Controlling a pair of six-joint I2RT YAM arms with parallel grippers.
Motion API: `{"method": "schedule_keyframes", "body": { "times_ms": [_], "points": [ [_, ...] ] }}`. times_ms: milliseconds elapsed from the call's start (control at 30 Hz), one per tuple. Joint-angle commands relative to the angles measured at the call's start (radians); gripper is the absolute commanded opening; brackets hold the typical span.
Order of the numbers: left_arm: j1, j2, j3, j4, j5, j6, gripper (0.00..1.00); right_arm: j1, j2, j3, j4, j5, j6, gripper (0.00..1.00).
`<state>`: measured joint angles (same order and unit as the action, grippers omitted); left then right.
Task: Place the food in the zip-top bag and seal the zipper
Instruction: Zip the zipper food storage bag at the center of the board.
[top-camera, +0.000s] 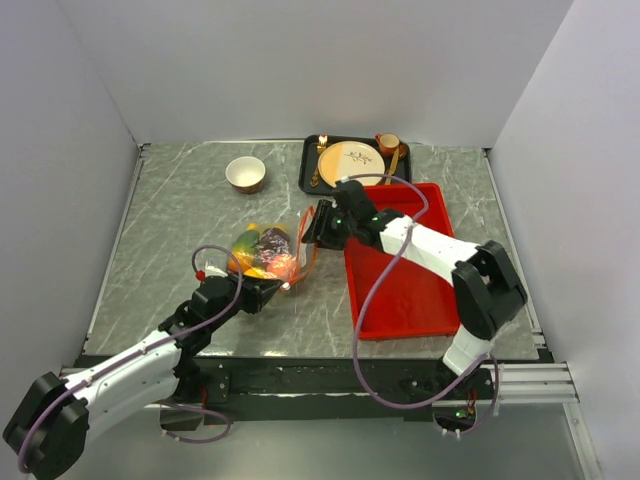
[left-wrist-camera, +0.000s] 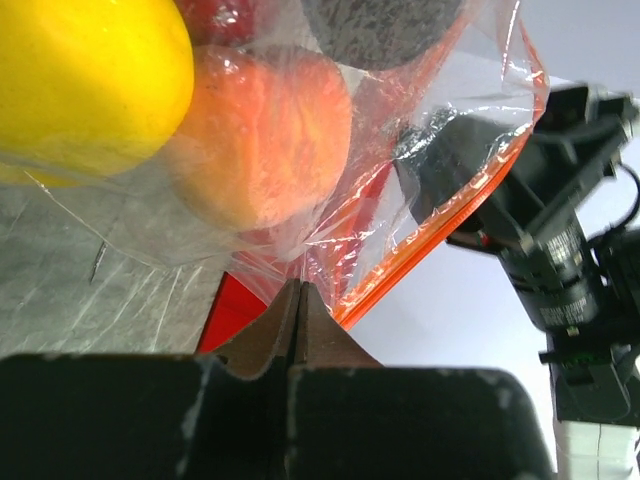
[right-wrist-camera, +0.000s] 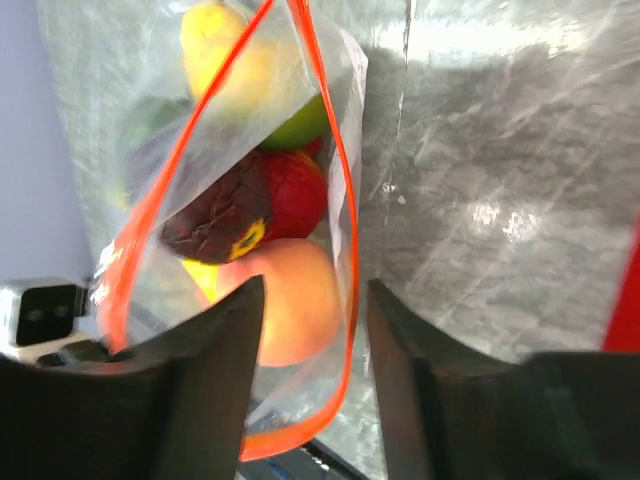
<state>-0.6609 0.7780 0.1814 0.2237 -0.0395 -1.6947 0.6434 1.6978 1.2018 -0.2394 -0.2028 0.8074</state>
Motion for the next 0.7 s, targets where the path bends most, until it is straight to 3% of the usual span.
{"method": "schedule_keyframes", "body": {
  "times_ms": [0,200,433,600,667],
  "points": [
    [-0.003,-0.032,-0.013,0.049,-0.005,0.030,0.01,-0.022,-0.228,-0.059,-0.026,0.037,0.007,0.59],
    [-0.005,-0.029,-0.011,0.065,-0.007,0.059,0.01,0.028,-0.394,-0.254,0.081,-0.082,0.150,0.62],
    [-0.006,0.010,0.020,0.081,0.001,0.115,0.01,0.169,-0.363,-0.329,0.205,-0.141,0.308,0.54],
    [-0.005,0.001,0.017,0.085,-0.022,0.144,0.01,0.179,-0.323,-0.363,0.236,-0.184,0.367,0.49],
    [-0.005,-0.002,0.010,0.094,-0.028,0.148,0.01,0.179,-0.307,-0.386,0.320,-0.210,0.397,0.48]
  ]
}}
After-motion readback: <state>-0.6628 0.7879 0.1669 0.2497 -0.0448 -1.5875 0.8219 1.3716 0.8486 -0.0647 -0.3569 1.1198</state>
